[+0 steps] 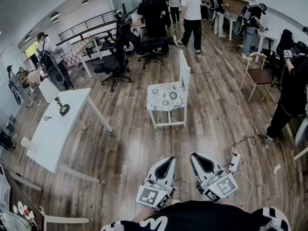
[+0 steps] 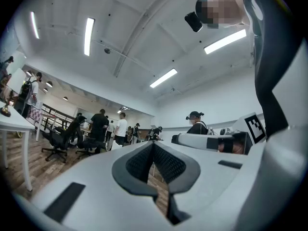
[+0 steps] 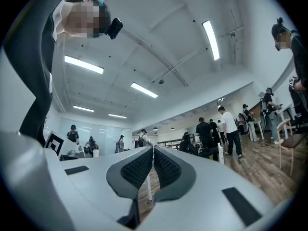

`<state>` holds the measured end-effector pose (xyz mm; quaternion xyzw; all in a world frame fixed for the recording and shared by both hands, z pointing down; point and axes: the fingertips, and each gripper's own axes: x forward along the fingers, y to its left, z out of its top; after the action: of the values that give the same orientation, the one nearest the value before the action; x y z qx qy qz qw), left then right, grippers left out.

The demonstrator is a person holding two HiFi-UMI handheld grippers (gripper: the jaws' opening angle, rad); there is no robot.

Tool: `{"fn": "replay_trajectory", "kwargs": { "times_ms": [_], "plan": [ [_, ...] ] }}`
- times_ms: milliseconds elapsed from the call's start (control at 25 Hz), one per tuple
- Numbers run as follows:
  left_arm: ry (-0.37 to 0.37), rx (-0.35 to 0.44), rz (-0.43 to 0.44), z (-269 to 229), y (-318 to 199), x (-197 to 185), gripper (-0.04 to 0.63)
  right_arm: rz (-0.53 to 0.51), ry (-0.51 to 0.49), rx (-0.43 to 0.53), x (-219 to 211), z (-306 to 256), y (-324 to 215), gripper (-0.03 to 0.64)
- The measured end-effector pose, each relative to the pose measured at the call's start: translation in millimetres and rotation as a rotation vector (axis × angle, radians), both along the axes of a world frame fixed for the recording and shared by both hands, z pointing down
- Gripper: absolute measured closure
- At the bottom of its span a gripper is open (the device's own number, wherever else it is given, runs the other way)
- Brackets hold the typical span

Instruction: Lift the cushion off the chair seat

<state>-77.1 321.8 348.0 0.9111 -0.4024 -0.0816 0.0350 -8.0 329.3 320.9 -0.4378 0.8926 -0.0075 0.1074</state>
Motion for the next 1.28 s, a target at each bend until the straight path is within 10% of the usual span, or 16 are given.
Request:
{"fn": "replay_trajectory", "kwargs": {
  "times_ms": [1280],
  "plan": [
    [0.020,-0.054,0.004,15.5,-3.9,-14.9,0.591,0.006,-0.069,-0.076,-11.3,18.6,-4.7,0.595]
  ]
}}
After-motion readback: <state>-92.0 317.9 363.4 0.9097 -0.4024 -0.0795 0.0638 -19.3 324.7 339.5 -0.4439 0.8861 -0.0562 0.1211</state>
